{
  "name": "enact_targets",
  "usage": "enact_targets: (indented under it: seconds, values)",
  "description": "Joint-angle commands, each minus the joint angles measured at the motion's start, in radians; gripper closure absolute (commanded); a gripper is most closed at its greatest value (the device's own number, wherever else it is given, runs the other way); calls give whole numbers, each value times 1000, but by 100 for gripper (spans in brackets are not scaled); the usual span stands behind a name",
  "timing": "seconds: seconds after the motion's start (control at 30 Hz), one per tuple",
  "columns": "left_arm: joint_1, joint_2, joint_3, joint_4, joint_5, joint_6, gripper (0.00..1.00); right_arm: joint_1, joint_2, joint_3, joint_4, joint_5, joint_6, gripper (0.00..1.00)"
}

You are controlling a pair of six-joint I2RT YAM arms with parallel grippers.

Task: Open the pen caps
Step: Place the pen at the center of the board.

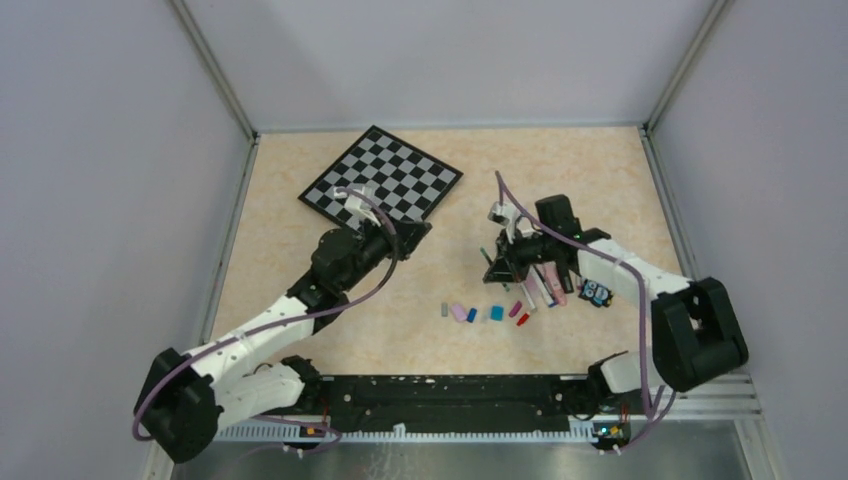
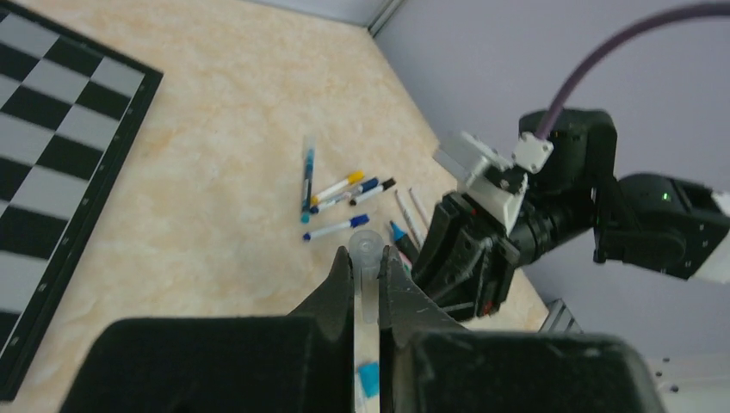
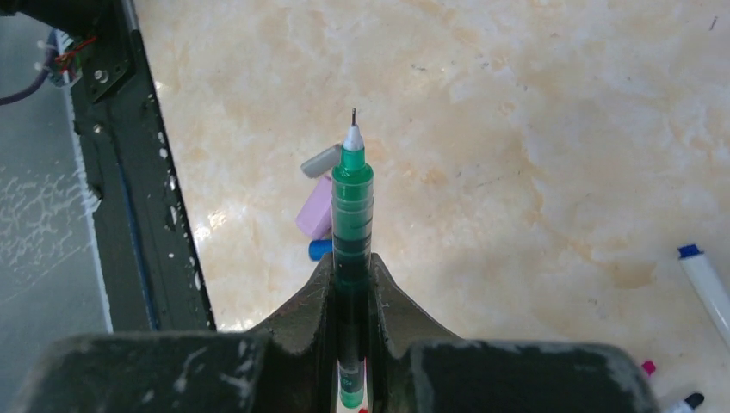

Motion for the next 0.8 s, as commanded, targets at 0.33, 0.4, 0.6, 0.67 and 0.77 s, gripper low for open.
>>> enact_targets:
  seconds: [0.33, 0.4, 0.6, 0.67, 0.77]
  values:
    - [1, -22, -155, -453, -274, -197, 100, 234, 519, 495, -16, 430, 241, 90]
    - [2, 24, -116, -544, -321, -233, 100, 242, 562, 534, -23, 462, 252, 89]
    - [5, 123, -65, -686, -383, -278, 100, 261, 654, 631, -53, 545, 296, 82]
    - [8, 138, -60, -717, -399, -289, 100, 266, 673, 654, -64, 555, 301, 79]
    - [18, 155, -61, -739, -413, -301, 95, 272, 693, 673, -76, 560, 301, 75]
